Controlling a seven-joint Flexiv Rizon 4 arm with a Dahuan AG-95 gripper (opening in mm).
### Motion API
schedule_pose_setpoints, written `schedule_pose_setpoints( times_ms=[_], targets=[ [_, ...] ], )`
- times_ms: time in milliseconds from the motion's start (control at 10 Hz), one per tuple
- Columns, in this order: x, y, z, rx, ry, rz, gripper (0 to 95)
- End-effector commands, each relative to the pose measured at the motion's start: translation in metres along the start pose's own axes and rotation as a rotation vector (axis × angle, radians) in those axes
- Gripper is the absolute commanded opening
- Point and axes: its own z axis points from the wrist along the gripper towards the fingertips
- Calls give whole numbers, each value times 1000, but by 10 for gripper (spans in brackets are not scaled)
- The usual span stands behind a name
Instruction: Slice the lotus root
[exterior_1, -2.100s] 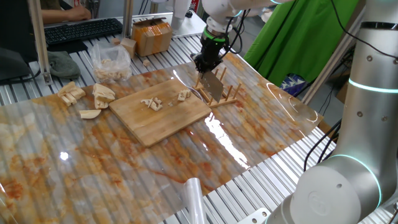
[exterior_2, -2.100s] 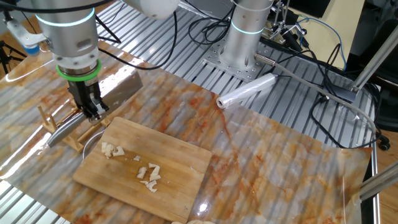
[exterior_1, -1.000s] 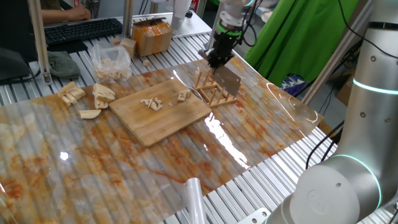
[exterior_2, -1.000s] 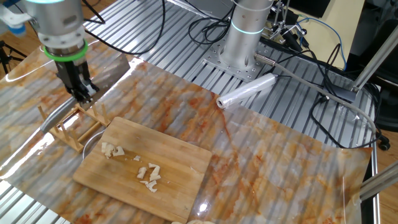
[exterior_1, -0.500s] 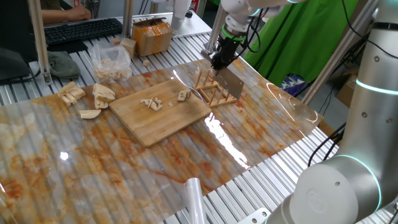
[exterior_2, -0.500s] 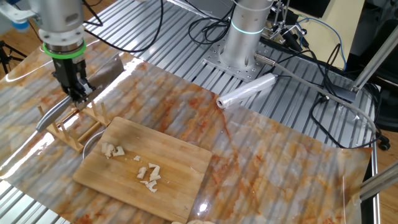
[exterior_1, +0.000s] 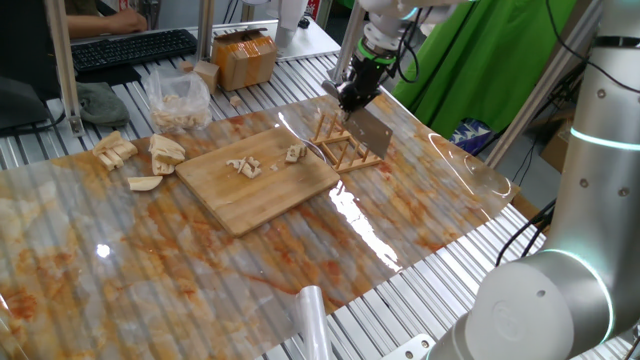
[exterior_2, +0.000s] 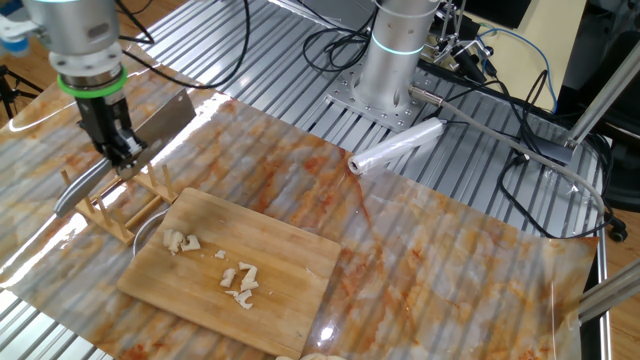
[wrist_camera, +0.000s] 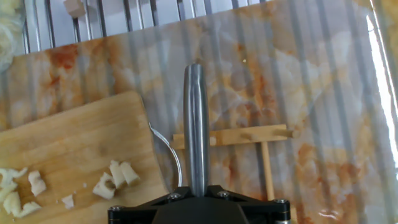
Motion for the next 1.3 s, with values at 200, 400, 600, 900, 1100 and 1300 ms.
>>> schedule_pose_setpoints(
  times_ms=[200, 400, 600, 900, 1100, 1300],
  targets=[
    [-4, 0, 1, -29, 9, 1, 0],
    [-4, 0, 1, -22, 1, -4, 0],
    [-4, 0, 1, -16, 0, -4, 0],
    [-4, 0, 1, -20, 4, -52, 0],
    [-4, 0, 1, -20, 11, -44, 0],
    [-4, 0, 1, -23, 11, -41, 0]
  ],
)
